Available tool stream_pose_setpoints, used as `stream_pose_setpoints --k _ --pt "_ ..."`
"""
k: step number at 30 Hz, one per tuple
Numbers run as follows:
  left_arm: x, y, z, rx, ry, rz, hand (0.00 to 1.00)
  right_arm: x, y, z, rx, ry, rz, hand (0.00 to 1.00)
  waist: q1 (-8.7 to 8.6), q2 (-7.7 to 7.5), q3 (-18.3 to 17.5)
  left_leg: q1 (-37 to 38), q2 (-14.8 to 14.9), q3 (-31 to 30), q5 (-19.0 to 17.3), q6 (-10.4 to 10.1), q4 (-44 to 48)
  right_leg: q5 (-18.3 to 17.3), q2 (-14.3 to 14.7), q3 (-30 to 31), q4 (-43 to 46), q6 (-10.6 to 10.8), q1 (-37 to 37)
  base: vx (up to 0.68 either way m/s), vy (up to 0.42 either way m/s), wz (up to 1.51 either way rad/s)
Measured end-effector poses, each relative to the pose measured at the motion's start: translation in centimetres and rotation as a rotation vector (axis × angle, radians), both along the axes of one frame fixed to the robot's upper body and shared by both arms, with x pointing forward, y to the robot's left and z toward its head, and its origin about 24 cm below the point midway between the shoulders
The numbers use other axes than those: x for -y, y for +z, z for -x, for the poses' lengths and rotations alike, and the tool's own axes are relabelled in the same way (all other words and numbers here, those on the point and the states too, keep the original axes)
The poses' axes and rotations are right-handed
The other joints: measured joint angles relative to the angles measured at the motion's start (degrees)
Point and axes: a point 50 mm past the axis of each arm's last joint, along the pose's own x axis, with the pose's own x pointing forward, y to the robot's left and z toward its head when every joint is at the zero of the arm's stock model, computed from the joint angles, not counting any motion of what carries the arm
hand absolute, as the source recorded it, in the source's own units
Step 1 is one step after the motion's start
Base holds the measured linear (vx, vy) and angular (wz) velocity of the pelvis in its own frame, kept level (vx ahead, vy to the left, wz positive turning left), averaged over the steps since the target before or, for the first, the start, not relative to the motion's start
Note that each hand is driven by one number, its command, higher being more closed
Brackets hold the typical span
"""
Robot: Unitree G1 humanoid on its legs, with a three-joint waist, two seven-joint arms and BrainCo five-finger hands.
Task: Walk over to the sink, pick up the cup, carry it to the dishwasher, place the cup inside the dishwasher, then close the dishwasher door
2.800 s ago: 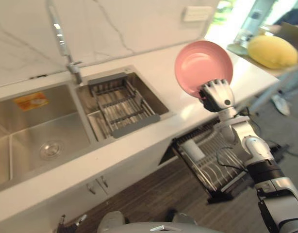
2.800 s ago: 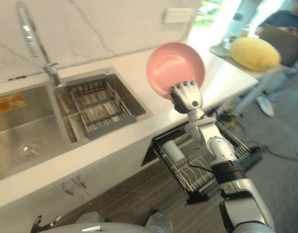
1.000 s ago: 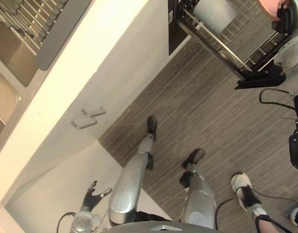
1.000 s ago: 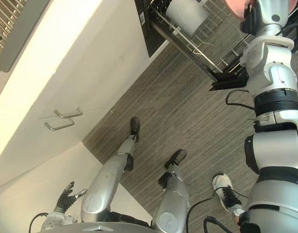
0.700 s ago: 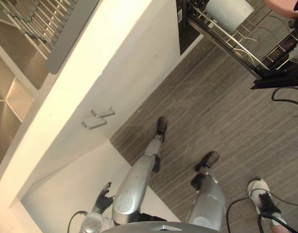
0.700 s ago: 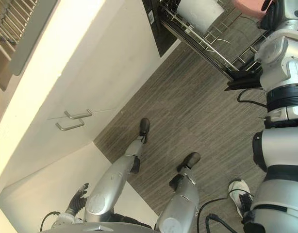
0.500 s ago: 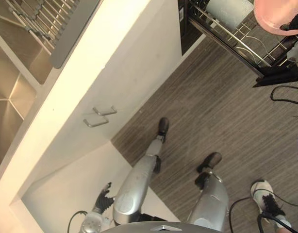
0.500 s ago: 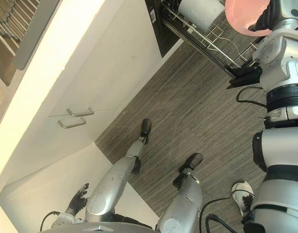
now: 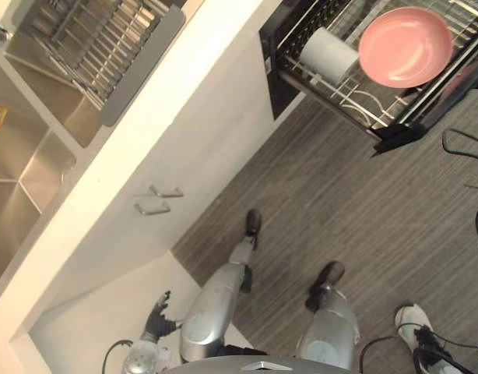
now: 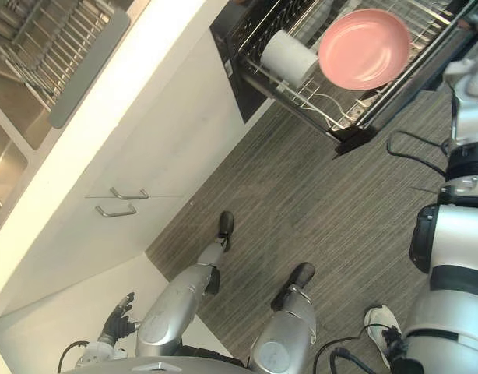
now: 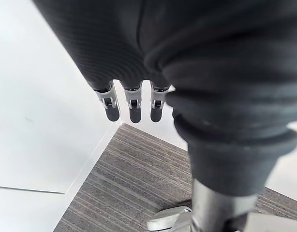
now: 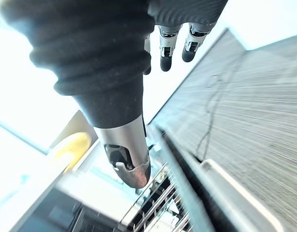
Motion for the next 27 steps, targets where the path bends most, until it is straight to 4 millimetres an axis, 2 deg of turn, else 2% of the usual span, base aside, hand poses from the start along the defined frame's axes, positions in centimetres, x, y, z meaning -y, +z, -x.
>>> stream_pose_setpoints --k 3,4,6,8,12,15,16,17,19,25,27 --pt "0.1 -0.2 0.2 -0.009 0.025 0.001 0.0 1.4 -2.3 0.5 0.053 0.031 -0.197 0.0 -0.92 0.0 0.0 0.3 1.1 1.3 -0.9 0.1 0.0 0.5 1.0 1.2 -1.0 -0.5 -0.2 -0.1 -0.049 -0.27" --pt "0.2 -0.3 0.4 -0.017 0.034 -0.002 0.0 1.8 -3.1 0.7 0.064 0.038 -0.258 1.0 -1.17 0.0 0.0 0.3 1.3 1.6 -1.0 0.2 0.0 0.8 1.2 1.4 -1.5 -0.5 -0.2 -0.08 -0.05 -0.26" --pt "0.4 -0.5 0.7 -0.037 0.049 -0.006 0.0 2.6 -5.5 0.8 0.085 0.059 -0.427 1.0 -2.42 0.0 0.0 0.1 1.3 2.2 -1.1 0.2 0.0 1.5 1.2 1.6 -2.3 -0.3 -0.5 -0.05 -0.037 -0.16" --pt "0.3 -0.6 0.8 -0.047 0.053 -0.008 0.0 2.7 -6.6 0.6 0.096 0.111 -0.537 1.0 -3.1 0.04 0.0 -0.7 1.2 2.5 -1.1 0.3 0.0 1.9 1.0 1.8 -2.2 -0.1 -1.4 0.0 -0.02 -0.08" --pt "0.6 -0.7 0.8 -0.06 0.05 -0.009 0.0 2.2 -7.0 -0.1 0.128 0.277 -0.661 1.0 -2.62 0.19 -0.1 -3.2 0.2 2.8 -0.4 0.5 0.0 2.1 -0.2 3.0 -0.8 0.7 -4.9 0.05 -0.008 0.0" --pt "1.2 -0.9 0.9 -0.076 0.044 0.002 0.0 1.7 -6.8 -0.6 0.155 0.357 -0.693 1.0 -1.51 0.49 -0.4 -4.2 -0.8 2.5 -0.3 0.6 0.1 0.9 -1.5 3.2 1.3 0.8 -6.6 0.09 -0.018 0.17" --pt "1.9 -0.9 1.0 -0.079 0.027 0.015 0.0 1.0 -6.6 -1.2 0.172 0.419 -0.704 1.0 -0.67 0.93 -0.7 -5.0 -1.5 1.8 -0.1 0.4 0.3 0.1 -2.4 3.0 2.6 1.0 -7.5 0.07 -0.012 0.21" --pt "2.1 -1.0 1.0 -0.08 0.022 0.017 0.0 0.9 -6.6 -1.3 0.174 0.429 -0.706 1.0 -0.52 0.97 -0.7 -5.1 -1.5 1.7 -0.1 0.4 0.3 0.0 -2.5 2.9 2.7 1.0 -7.7 0.08 -0.025 0.23" --pt "2.3 -1.0 1.0 -0.081 0.026 0.025 0.0 -0.1 -6.1 -2.1 0.169 0.495 -0.693 1.0 0.83 1.35 -1.0 -5.7 -2.3 1.1 0.1 0.2 0.4 -1.2 -3.6 2.7 4.7 1.1 -8.7 0.05 -0.037 0.19" --pt "2.8 -1.0 1.1 -0.089 0.017 0.04 0.0 -0.6 -4.2 -2.4 0.177 0.532 -0.647 1.0 1.85 2.76 -2.0 -5.7 -3.8 -3.0 0.7 0.4 0.4 -3.6 -5.4 1.3 7.8 1.1 -8.7 0.04 -0.065 0.22" --pt "2.9 -1.0 1.1 -0.093 0.016 0.045 0.0 -0.3 -3.9 -2.4 0.164 0.508 -0.656 1.0 2.39 4.08 -3.0 -5.7 -4.0 -5.2 0.8 0.3 0.4 -4.6 -5.8 0.3 9.3 1.3 -8.6 -0.01 -0.101 0.22"
